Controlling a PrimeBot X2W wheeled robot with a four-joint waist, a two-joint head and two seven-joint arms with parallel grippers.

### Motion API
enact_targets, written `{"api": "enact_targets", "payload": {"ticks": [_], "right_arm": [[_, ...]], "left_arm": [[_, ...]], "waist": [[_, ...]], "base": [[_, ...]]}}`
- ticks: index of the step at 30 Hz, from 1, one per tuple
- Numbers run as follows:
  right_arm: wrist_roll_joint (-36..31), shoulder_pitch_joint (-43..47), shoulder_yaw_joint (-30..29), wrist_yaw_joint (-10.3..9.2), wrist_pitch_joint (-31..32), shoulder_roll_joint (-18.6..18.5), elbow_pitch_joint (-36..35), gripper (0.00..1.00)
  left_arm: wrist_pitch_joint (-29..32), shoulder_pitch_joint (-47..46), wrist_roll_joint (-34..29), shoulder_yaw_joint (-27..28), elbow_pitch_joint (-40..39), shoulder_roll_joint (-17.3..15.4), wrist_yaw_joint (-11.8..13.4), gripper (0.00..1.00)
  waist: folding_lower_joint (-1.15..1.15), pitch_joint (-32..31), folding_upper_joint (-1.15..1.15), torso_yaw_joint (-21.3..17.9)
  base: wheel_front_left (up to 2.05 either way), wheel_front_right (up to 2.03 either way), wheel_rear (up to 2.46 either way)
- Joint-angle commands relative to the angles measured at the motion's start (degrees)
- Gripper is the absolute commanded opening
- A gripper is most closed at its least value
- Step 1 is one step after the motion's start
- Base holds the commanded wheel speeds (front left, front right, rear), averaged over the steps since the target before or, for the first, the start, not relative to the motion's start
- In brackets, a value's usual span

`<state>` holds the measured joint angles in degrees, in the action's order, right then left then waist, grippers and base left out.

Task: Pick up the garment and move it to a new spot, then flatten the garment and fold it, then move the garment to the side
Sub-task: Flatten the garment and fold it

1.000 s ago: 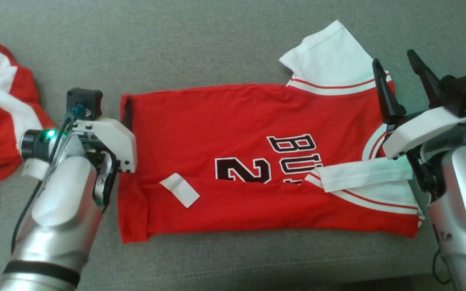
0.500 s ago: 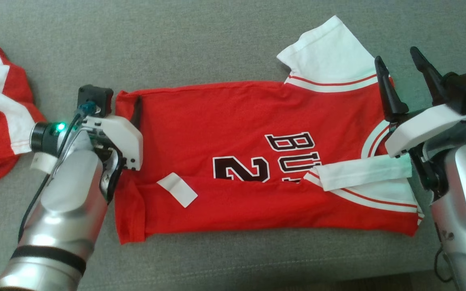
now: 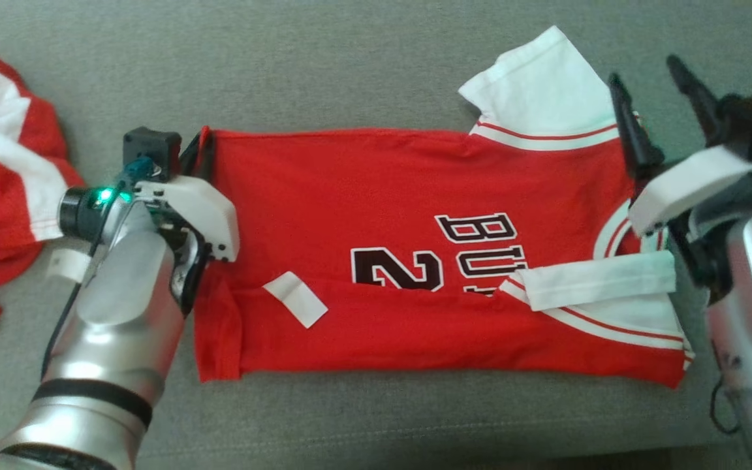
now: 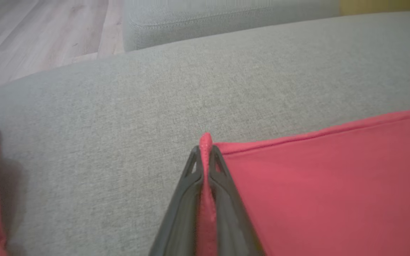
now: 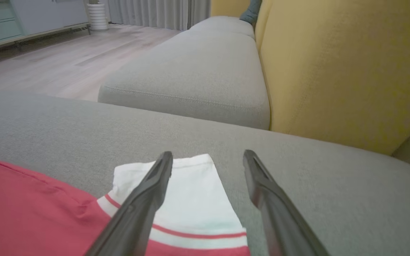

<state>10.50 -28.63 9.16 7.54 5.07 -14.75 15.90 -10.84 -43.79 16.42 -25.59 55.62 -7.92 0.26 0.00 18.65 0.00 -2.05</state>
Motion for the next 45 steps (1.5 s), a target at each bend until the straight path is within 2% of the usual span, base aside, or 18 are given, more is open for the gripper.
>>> {"api": "enact_targets", "payload": {"ticks": [1,6,13,20,30,43,45], "right_arm": [[0.5,-2.9,1.2,-0.05,1.0,-1.0,-1.2,1.00],[4.7,-7.2,3.2,-0.05,5.9,-2.3,2.6,1.00],[7.5,-14.2,7.6,-0.05,11.5,-6.6,11.4,1.00],[9.7,-23.4,11.2,-0.05,17.0,-11.5,24.8,1.00],[12.5,-30.8,14.2,-0.05,20.4,-12.6,34.9,1.00],[16.8,-33.5,18.3,-0.05,21.8,-13.4,40.5,1.00],[18.6,-33.2,18.8,-0.05,23.1,-12.9,40.7,0.00]], "left_arm": [[-1.4,-2.0,0.5,1.8,-1.9,-1.4,0.7,0.00],[-2.9,-0.4,0.3,0.6,-5.1,0.5,0.6,0.00],[-3.3,1.7,-0.2,-1.6,-9.6,2.5,0.7,0.00],[-2.4,2.8,-0.4,-6.0,-14.6,4.5,1.1,0.00],[-1.5,1.2,0.6,-8.5,-18.6,4.9,2.3,0.00],[-1.3,-0.7,1.9,-9.9,-20.2,5.0,2.7,0.00],[-1.3,-0.9,2.1,-9.9,-20.2,5.0,2.9,0.00]], "waist": [[0.00,-0.5,0.00,1.1],[0.00,-0.9,0.00,4.3],[0.00,0.0,0.00,8.3],[0.00,2.6,0.00,12.1],[0.00,5.5,0.00,13.4],[0.00,6.8,0.00,14.6],[0.00,6.9,0.00,14.6]], "base": [[0.00,0.00,0.00],[0.00,0.00,0.00],[0.00,0.00,0.00],[0.00,0.00,0.00],[0.00,0.00,0.00],[0.00,0.00,0.00],[0.00,0.00,0.00]]}}
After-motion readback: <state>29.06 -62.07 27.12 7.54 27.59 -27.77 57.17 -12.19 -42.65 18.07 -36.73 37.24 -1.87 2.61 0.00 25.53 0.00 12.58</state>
